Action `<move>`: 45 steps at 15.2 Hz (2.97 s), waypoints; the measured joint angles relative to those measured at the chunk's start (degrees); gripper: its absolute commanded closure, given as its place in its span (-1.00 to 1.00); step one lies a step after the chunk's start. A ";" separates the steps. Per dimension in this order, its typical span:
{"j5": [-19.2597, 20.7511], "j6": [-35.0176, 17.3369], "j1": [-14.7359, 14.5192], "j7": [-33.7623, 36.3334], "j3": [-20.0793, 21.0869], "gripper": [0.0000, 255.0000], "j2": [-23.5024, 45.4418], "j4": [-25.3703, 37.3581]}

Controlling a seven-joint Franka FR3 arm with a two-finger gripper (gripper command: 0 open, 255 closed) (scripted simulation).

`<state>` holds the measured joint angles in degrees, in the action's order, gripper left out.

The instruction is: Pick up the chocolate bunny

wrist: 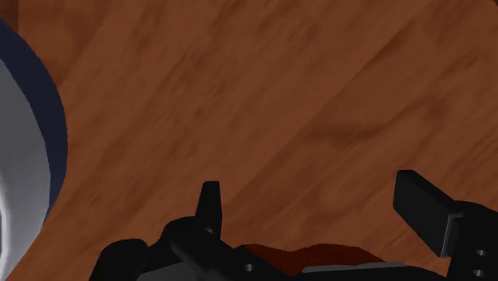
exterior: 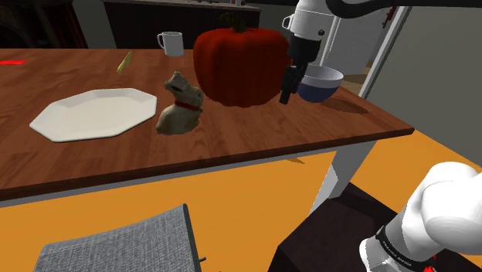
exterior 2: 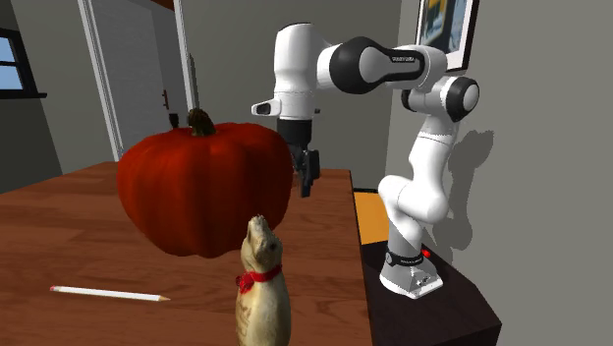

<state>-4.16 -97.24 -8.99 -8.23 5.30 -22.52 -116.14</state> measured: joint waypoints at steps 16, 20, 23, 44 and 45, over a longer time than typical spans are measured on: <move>-4.43 -2.95 -7.96 -12.69 6.18 -1.00 23.52 28.02; -4.50 -2.09 -10.10 -14.92 8.30 -1.00 29.10 36.20; -4.96 -3.87 -10.42 -16.11 8.82 -1.00 29.04 34.97; -4.82 -5.03 -10.13 -16.30 8.86 1.00 29.65 33.81; -4.68 -4.15 -10.14 -16.14 8.84 1.00 30.00 35.10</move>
<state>-8.84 -101.39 -19.13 -24.37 14.14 7.48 -81.04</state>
